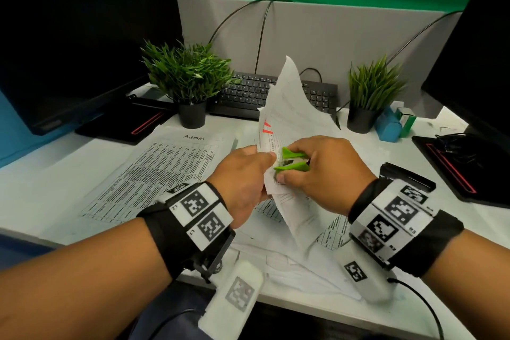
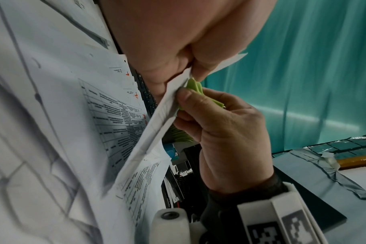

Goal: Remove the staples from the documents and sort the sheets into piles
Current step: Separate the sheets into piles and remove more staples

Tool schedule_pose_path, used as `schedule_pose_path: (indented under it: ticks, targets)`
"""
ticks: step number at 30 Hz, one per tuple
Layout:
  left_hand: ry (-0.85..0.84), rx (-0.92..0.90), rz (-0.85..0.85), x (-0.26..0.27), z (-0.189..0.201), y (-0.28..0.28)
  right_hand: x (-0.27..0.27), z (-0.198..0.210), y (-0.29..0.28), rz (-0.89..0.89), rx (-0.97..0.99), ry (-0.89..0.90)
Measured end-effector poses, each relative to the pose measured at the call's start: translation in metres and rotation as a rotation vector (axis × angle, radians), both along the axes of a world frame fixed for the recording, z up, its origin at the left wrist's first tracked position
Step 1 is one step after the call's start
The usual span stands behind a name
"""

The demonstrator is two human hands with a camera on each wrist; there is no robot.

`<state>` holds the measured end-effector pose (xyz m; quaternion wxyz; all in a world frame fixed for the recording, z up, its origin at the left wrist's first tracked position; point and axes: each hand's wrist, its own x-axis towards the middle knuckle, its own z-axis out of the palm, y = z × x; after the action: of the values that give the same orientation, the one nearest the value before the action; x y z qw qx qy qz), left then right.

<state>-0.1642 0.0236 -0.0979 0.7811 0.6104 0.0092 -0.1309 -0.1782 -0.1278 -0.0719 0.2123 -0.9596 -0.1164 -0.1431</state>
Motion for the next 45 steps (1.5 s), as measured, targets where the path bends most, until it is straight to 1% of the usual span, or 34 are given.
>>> schedule_pose_path:
  ticks: [2, 4, 6, 7, 9, 11, 12, 13, 14, 15, 16, 17, 18, 19, 21, 23, 26, 28, 30, 32, 35, 37, 38, 39, 40, 41, 42, 44, 45]
  targets:
    - [0.020, 0.027, 0.025, 0.006, 0.001, 0.003, 0.002, 0.005, -0.009, -0.050, 0.087, 0.048]
    - [0.040, 0.062, 0.041, 0.014, 0.004, 0.010, 0.007, 0.008, -0.032, -0.127, 0.194, 0.103]
    - [0.045, 0.103, 0.050, 0.021, 0.010, 0.019, 0.012, 0.006, -0.060, -0.239, 0.238, 0.213]
    - [0.034, 0.130, 0.062, 0.024, 0.014, 0.024, 0.014, 0.004, -0.074, -0.302, 0.201, 0.281]
    - [-0.029, 0.204, 0.089, 0.027, 0.022, 0.030, 0.016, -0.003, -0.091, -0.388, 0.050, 0.421]
    - [-0.091, 0.261, 0.111, 0.029, 0.030, 0.033, 0.016, -0.010, -0.098, -0.407, -0.128, 0.549]
    - [-0.110, 0.257, 0.112, 0.030, 0.033, 0.033, 0.016, -0.010, -0.096, -0.400, -0.235, 0.599]
    - [-0.123, 0.245, 0.115, 0.032, 0.036, 0.033, 0.015, -0.007, -0.091, -0.395, -0.320, 0.607]
    - [-0.143, 0.241, 0.124, 0.032, 0.037, 0.032, 0.012, -0.001, -0.084, -0.394, -0.363, 0.553]
    - [-0.178, 0.250, 0.138, 0.032, 0.042, 0.029, 0.011, 0.009, -0.077, -0.378, -0.367, 0.434]
    - [-0.205, 0.254, 0.151, 0.031, 0.042, 0.028, 0.009, 0.018, -0.066, -0.332, -0.341, 0.288]
    - [-0.231, 0.261, 0.162, 0.030, 0.042, 0.027, 0.007, 0.025, -0.051, -0.244, -0.262, 0.140]
    - [-0.261, 0.271, 0.169, 0.029, 0.042, 0.026, 0.005, 0.031, -0.035, -0.141, -0.145, 0.032]
    - [-0.290, 0.286, 0.174, 0.026, 0.042, 0.022, 0.003, 0.035, -0.019, -0.044, -0.022, -0.016]
    - [-0.346, 0.300, 0.176, 0.021, 0.043, 0.016, 0.001, 0.037, 0.009, 0.056, 0.154, -0.012]
    - [-0.391, 0.300, 0.166, 0.017, 0.045, 0.012, 0.003, 0.033, 0.022, 0.029, 0.227, -0.045]
    - [-0.459, 0.334, 0.162, 0.012, 0.049, 0.011, 0.008, 0.032, 0.022, -0.029, 0.277, -0.078]
    - [-0.496, 0.348, 0.127, 0.009, 0.052, 0.012, 0.010, 0.033, 0.020, -0.019, 0.395, -0.065]
    - [-0.560, 0.394, 0.102, 0.009, 0.054, 0.013, 0.011, 0.035, 0.018, -0.009, 0.563, -0.007]
    - [-0.672, 0.499, 0.111, 0.010, 0.056, 0.014, 0.010, 0.042, 0.017, -0.010, 0.748, 0.121]
    - [-0.839, 0.624, 0.119, 0.011, 0.055, 0.013, 0.009, 0.051, 0.014, -0.015, 1.072, 0.473]
    - [-0.925, 0.690, 0.137, 0.011, 0.054, 0.011, 0.008, 0.055, 0.009, -0.022, 1.232, 0.700]
    - [-0.957, 0.728, 0.152, 0.012, 0.053, 0.011, 0.008, 0.056, 0.005, -0.005, 1.295, 0.761]
    - [-0.967, 0.745, 0.168, 0.013, 0.052, 0.012, 0.008, 0.058, 0.001, 0.024, 1.347, 0.777]
    - [-0.959, 0.742, 0.183, 0.015, 0.052, 0.014, 0.008, 0.059, -0.003, 0.055, 1.373, 0.761]
    - [-0.937, 0.728, 0.193, 0.016, 0.052, 0.016, 0.008, 0.060, -0.008, 0.077, 1.356, 0.714]
    - [-0.921, 0.725, 0.204, 0.017, 0.053, 0.018, 0.009, 0.060, -0.012, 0.082, 1.288, 0.641]
    - [-0.945, 0.766, 0.214, 0.016, 0.057, 0.021, 0.009, 0.057, -0.016, 0.063, 1.010, 0.475]
    - [-0.994, 0.794, 0.201, 0.015, 0.059, 0.021, 0.010, 0.056, -0.016, 0.052, 0.849, 0.401]
